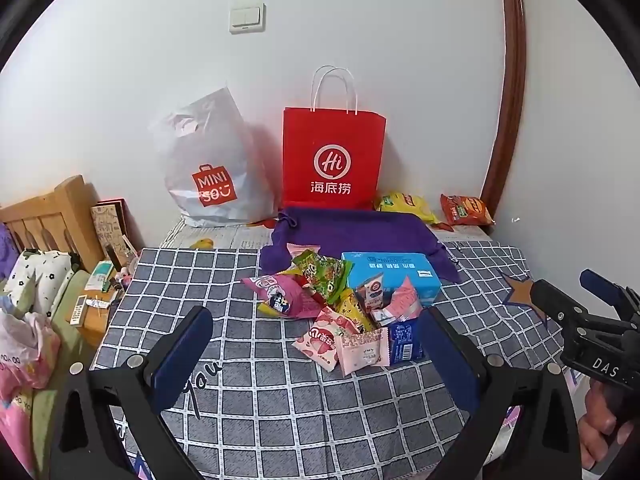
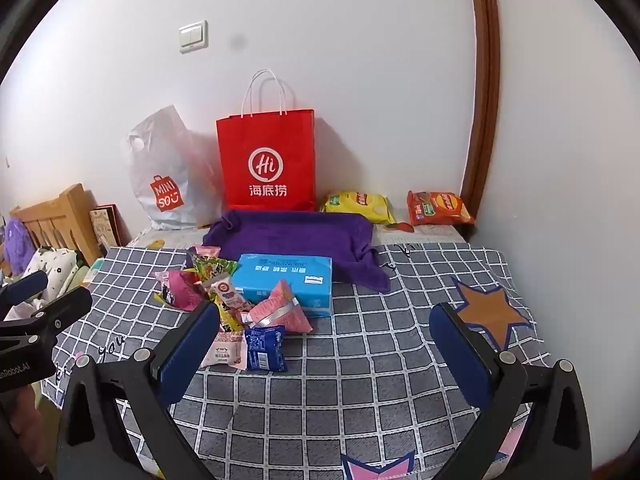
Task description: Organize snacks
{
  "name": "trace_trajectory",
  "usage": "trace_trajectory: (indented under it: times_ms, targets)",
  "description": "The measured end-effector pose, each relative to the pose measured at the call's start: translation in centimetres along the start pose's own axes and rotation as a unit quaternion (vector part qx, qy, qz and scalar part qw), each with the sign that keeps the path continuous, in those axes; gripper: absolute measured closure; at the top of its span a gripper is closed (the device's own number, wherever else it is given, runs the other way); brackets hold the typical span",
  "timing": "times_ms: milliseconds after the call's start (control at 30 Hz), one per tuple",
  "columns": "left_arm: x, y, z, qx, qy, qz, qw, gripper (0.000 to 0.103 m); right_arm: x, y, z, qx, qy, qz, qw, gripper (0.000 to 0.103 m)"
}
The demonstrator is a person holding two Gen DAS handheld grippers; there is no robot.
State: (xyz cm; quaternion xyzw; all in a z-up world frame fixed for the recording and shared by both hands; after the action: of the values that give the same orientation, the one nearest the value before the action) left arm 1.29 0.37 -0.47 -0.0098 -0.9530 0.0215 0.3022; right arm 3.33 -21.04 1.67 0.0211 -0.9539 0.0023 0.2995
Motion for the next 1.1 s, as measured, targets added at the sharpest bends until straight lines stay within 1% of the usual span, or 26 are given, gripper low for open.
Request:
trace_trajectory:
  times_ms: [33,433,467,567,800,1033,1100]
  targets:
    - [0.02,0.04,-0.05,0.001,0.000,0.001,1.0000,0.000,0.10,0.00,-0.03,-0.010,-0.006,-0.007,1.000,0.000]
    - [0.23,0.31,-0.73,0.003,-0.005,0.002,1.0000,0.000,0.27,-0.40,0.06,-0.013,-0.009,-0.011,1.000,0.000]
    - [0.20,0.30,-0.85,0.002,-0.005,0.002,1.0000,0.000,0.63,0.19,-0.20,-0.008,-0.009,-0.007,1.000,0.000]
    - [0.22,0.19,-0.71,-0.001,-0.003,-0.001,1.0000,0.000,0.70,0.05,-0.18,-0.008,-0.010,-0.007,1.000,0.000]
    - [0.68,-0.07,-0.41,0.001,-0.028,-0.011,0.9996,0.000,0.63,-0.01,-0.12,-0.013,-0.008,-0.005,1.000,0.000]
    - [0.73,0.17,-0.29,0.011,-0.024,-0.002,0.9996,0.001,0.59,-0.12,-0.01,-0.017,-0.008,-0.003,1.000,0.000]
    - [0.81,0.30,-0.21,0.011,-0.026,-0.005,0.9996,0.000,0.58,-0.14,-0.02,-0.018,-0.007,-0.001,1.000,0.000]
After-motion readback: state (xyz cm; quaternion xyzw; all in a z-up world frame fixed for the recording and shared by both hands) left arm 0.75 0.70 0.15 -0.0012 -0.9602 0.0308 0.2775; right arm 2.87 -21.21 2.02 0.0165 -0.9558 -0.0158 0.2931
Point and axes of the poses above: each gripper's, at about its wrist camera, not at the fingertips, and x roughly against the way its jaws point, y to its left, z to its underside, the point moved 2 cm from there along -x, roughly the way its jaws point, and after that the axes turned 1 degree about z, right-handed, at the moved point
